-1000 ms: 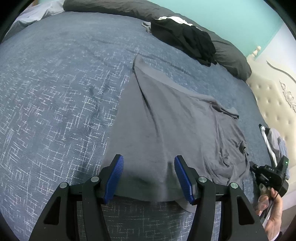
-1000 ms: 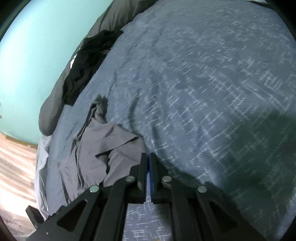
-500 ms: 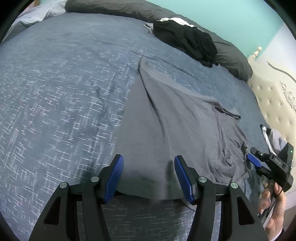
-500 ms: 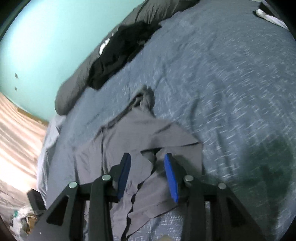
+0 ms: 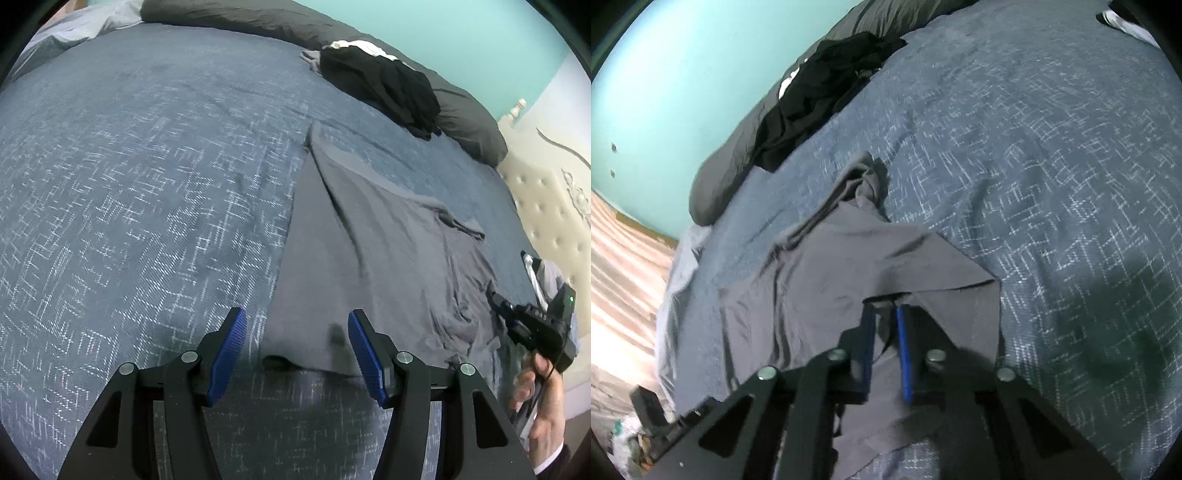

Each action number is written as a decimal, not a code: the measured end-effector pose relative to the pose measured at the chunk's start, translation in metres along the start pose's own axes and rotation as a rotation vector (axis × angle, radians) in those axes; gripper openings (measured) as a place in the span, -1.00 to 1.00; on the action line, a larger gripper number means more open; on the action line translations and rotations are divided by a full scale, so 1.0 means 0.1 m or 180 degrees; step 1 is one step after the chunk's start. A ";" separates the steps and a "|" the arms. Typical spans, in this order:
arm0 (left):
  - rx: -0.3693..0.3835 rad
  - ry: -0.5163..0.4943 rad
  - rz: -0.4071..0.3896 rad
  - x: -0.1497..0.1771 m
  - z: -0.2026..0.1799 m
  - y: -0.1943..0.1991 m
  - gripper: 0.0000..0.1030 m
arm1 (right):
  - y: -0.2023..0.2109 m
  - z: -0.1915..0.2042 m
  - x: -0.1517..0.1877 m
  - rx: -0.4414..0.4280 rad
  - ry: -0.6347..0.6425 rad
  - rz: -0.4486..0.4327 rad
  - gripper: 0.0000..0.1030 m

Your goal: Fold clothes

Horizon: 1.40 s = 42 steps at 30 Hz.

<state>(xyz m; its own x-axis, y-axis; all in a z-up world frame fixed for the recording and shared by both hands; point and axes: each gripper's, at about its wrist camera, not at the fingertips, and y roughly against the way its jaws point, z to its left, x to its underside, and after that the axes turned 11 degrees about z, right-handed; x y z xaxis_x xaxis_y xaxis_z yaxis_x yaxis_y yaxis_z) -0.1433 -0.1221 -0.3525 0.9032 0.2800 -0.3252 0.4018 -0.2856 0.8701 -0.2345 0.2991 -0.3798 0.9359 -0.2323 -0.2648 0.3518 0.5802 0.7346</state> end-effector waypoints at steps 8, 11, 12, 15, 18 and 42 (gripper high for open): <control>-0.0018 -0.0068 0.0047 0.10 0.03 0.03 0.19 | 0.11 -0.04 0.02 -0.0228 -0.0135 -0.0123 -0.96; 0.0091 0.0051 0.0085 0.10 0.11 -0.02 0.18 | 0.18 -0.01 0.04 -0.0281 -0.0095 -0.0149 -0.96; 0.0102 0.0049 0.0072 0.10 0.11 -0.01 0.17 | 0.20 0.01 0.06 -0.0294 -0.0073 -0.0157 -0.96; 0.0149 0.0040 0.0041 0.10 0.11 0.00 0.01 | 0.28 -0.01 0.08 -0.0355 -0.0091 -0.0178 -0.97; 0.0282 0.0129 0.0108 0.09 0.15 -0.07 -0.61 | 0.34 -0.04 0.10 -0.0398 -0.0147 -0.0201 -0.97; 0.0327 0.0468 -0.0335 0.01 0.60 0.39 -0.96 | 0.66 0.16 0.31 -0.0821 -0.0209 -0.0180 -0.97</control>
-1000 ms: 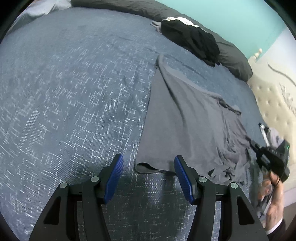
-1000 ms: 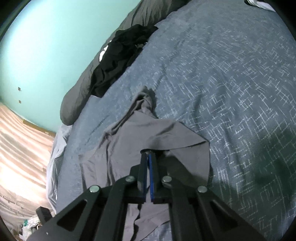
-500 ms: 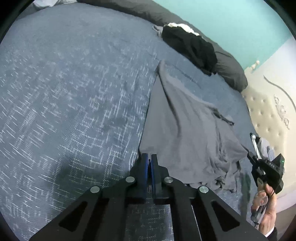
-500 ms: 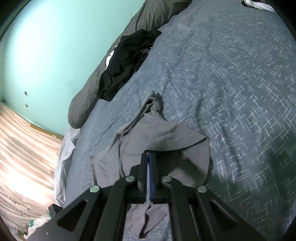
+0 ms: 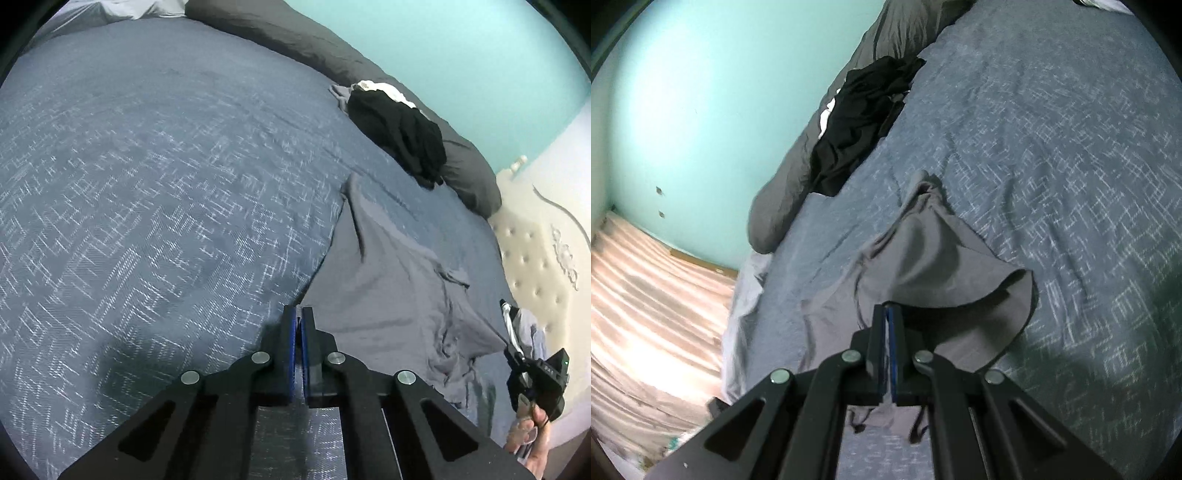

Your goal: Fold clothes

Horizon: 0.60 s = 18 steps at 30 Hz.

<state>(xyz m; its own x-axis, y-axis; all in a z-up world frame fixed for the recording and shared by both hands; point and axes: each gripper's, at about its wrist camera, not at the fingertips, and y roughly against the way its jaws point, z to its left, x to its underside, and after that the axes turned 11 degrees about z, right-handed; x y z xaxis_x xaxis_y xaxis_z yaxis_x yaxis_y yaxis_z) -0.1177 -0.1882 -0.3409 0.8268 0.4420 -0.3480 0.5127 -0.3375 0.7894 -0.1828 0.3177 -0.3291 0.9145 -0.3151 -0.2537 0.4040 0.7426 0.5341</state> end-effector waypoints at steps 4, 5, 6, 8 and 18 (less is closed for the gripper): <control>-0.0033 0.0006 -0.0056 -0.02 0.02 0.06 -0.96 | 0.10 0.03 -0.02 0.0011 0.0020 -0.0072 -0.98; -0.0044 0.0019 -0.0054 -0.02 0.03 0.06 -0.96 | 0.09 0.02 -0.03 0.0035 0.0011 -0.0061 -0.99; -0.0050 0.0036 -0.0045 -0.01 0.04 0.05 -0.96 | 0.08 0.00 -0.03 0.0060 0.0001 -0.0049 -0.99; -0.0082 0.0037 -0.0016 -0.01 0.04 0.01 -0.96 | 0.05 -0.04 -0.03 0.0117 -0.0018 -0.0015 -0.99; -0.0074 0.0092 0.0067 0.00 0.09 -0.09 -0.96 | -0.29 -0.37 -0.05 0.0260 -0.0406 0.0335 -0.25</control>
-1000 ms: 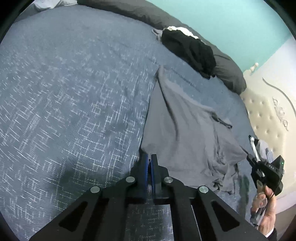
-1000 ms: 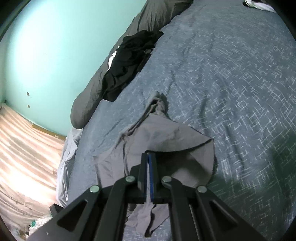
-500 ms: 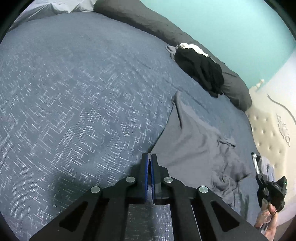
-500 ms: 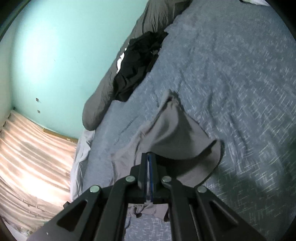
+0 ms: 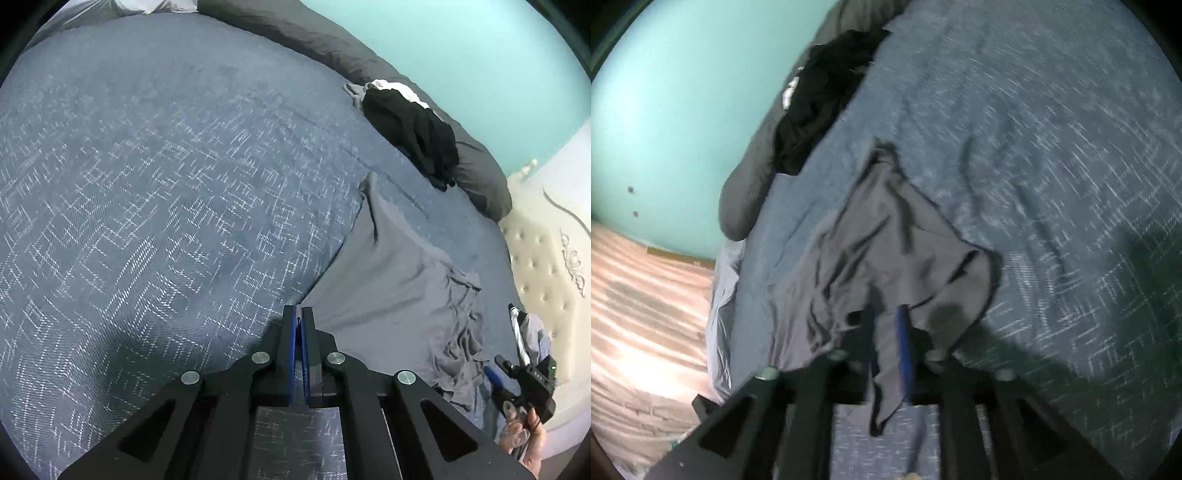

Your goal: Fold clothes

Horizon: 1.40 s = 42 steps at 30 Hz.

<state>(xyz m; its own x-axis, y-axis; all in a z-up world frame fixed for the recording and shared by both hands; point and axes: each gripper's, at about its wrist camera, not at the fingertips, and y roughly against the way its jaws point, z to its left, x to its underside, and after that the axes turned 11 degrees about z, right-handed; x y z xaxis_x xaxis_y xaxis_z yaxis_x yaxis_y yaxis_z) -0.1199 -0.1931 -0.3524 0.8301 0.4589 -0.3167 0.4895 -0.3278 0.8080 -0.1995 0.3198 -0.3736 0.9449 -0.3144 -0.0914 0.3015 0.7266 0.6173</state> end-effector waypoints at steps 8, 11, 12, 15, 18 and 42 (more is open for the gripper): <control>-0.0017 -0.0051 0.0008 0.02 -0.03 -0.01 -0.95 | -0.06 -0.16 -0.09 -0.0020 -0.0245 -0.0064 -0.23; -0.0020 -0.0042 0.0024 0.03 -0.02 -0.02 -0.95 | -0.09 -0.17 -0.13 -0.0071 -0.0240 -0.0096 -0.23; -0.0022 -0.0040 0.0028 0.03 -0.02 -0.02 -0.95 | -0.10 -0.18 -0.14 -0.0084 -0.0248 -0.0105 -0.23; -0.0024 -0.0041 0.0031 0.03 -0.02 -0.02 -0.95 | -0.14 -0.20 -0.15 -0.0142 -0.0266 -0.0158 -0.44; -0.0019 -0.0039 0.0032 0.03 -0.01 -0.03 -0.95 | -0.15 -0.23 -0.16 -0.0131 -0.0298 -0.0200 -0.83; -0.0045 0.0054 -0.0088 -0.05 0.07 0.05 -0.95 | 0.57 -0.02 -0.04 -0.0465 -0.0079 -0.0508 -0.97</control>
<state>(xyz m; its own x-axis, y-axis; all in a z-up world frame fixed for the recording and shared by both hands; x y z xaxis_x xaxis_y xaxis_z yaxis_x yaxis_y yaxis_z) -0.1200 -0.2025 -0.3499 0.8117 0.4815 -0.3307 0.5082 -0.3032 0.8061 -0.1862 0.3638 -0.3391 0.8807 -0.4463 -0.1585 0.4641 0.7466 0.4766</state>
